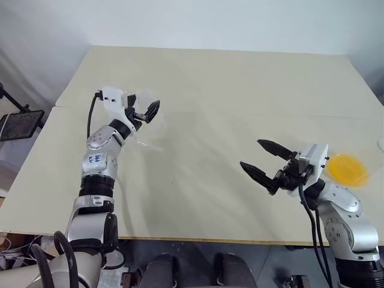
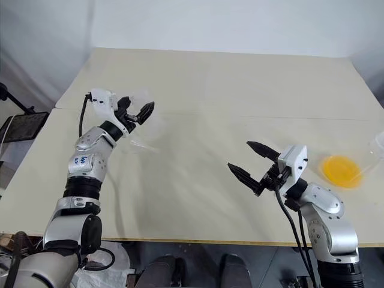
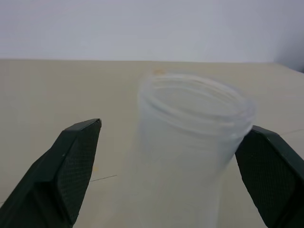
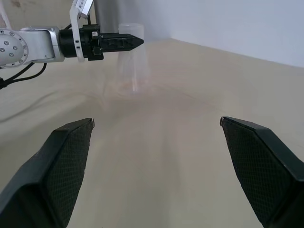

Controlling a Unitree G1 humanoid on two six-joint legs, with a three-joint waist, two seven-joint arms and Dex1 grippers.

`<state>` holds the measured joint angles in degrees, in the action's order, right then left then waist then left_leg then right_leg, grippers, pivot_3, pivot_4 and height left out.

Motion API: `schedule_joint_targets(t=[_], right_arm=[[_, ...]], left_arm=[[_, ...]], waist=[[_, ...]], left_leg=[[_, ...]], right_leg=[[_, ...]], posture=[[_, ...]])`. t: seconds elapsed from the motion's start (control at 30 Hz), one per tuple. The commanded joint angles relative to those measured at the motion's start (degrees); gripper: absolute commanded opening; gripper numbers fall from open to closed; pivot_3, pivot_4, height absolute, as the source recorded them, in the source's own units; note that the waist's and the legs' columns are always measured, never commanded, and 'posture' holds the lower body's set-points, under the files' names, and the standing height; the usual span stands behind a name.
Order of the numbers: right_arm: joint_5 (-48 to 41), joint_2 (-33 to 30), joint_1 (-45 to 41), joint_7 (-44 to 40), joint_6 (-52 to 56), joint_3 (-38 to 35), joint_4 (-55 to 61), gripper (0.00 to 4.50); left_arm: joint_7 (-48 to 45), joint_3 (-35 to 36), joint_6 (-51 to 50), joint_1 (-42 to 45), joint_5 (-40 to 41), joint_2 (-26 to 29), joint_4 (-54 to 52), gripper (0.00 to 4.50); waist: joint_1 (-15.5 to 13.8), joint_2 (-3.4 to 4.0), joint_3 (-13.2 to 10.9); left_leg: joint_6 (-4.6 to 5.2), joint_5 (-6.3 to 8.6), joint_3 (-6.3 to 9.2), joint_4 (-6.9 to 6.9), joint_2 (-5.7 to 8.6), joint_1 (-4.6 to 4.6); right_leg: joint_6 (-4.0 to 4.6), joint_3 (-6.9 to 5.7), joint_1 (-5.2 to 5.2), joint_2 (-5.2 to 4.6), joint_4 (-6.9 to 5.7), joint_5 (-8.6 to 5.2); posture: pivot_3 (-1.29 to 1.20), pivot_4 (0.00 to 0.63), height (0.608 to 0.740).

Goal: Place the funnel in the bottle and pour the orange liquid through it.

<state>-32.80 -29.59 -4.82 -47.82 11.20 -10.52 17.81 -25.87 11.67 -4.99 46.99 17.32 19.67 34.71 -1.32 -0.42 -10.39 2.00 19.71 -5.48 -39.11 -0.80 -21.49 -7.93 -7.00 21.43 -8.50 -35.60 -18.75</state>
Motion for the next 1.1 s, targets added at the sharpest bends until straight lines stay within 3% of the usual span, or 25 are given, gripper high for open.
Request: schedule_joint_targets(t=[0.03, 0.2, 0.4, 0.7, 0.9, 1.1], right_arm=[[-0.34, 0.27, 0.66, 0.54, -1.54, -1.18, 2.28, 4.5], [-0.29, 0.46, 1.08, 1.0, -1.94, -1.38, 2.5, 4.5], [-0.58, -0.23, 3.14, 1.41, -2.52, -2.78, 3.72, 4.5], [-2.51, -3.57, 15.32, 1.26, -1.43, -13.16, 10.43, 4.5], [-3.66, -2.29, 25.51, 3.34, -1.56, -18.59, 16.23, 4.5], [-3.43, 0.58, 29.03, 6.56, -1.88, -17.57, 20.7, 4.5]], left_arm=[[-1.19, 0.02, 1.06, 0.93, -0.14, 0.36, -1.5, 3.64], [-2.4, 1.12, 1.61, 0.66, 0.97, 0.5, -1.99, 2.38], [-13.42, 1.69, 7.44, 2.13, 6.14, -0.99, -5.78, 2.38], [-35.63, -14.18, 4.21, 3.43, 4.16, -6.21, -9.12, 2.38], [-36.84, -20.44, 11.85, 5.72, -2.5, -13.25, 0.27, 2.38], [-32.28, -21.93, 23.22, 10.18, -9.42, -17.73, 13.2, 2.38]], waist=[[-0.02, 0.0, 0.0], [-0.02, 0.0, 0.0], [-0.15, -0.02, -0.01], [-0.38, 0.0, 0.0], [-0.03, 0.0, 0.0], [-0.21, 0.0, 0.0]], left_leg=[[0.0, 0.0, 0.0, 0.0, 0.0, 0.0], [0.0, 0.0, 0.0, 0.0, 0.0, 0.01], [0.01, -0.01, 0.06, -0.03, 0.01, -0.05], [0.03, -0.02, 0.05, -0.05, 0.21, -0.08], [0.03, -0.02, -0.08, -0.04, 0.2, -0.05], [0.04, -0.04, -0.16, -0.04, 0.09, -0.03]], right_leg=[[0.0, 0.0, 0.0, 0.0, 0.0, 0.0], [0.0, 0.01, 0.0, -0.01, -0.02, 0.0], [-0.01, -0.03, 0.0, -0.02, 0.0, 0.01], [-0.03, -0.05, -0.05, -0.01, 0.06, 0.01], [-0.03, 0.04, -0.04, 0.1, 0.14, 0.01], [-0.01, 0.15, -0.01, 0.08, 0.18, 0.01]], posture=[[0.0, 0.15, 0.74], [0.0, 0.15, 0.74], [0.0, 0.15, 0.74], [0.0, 0.15, 0.74], [0.0, 0.15, 0.74], [0.0, 0.15, 0.74]])
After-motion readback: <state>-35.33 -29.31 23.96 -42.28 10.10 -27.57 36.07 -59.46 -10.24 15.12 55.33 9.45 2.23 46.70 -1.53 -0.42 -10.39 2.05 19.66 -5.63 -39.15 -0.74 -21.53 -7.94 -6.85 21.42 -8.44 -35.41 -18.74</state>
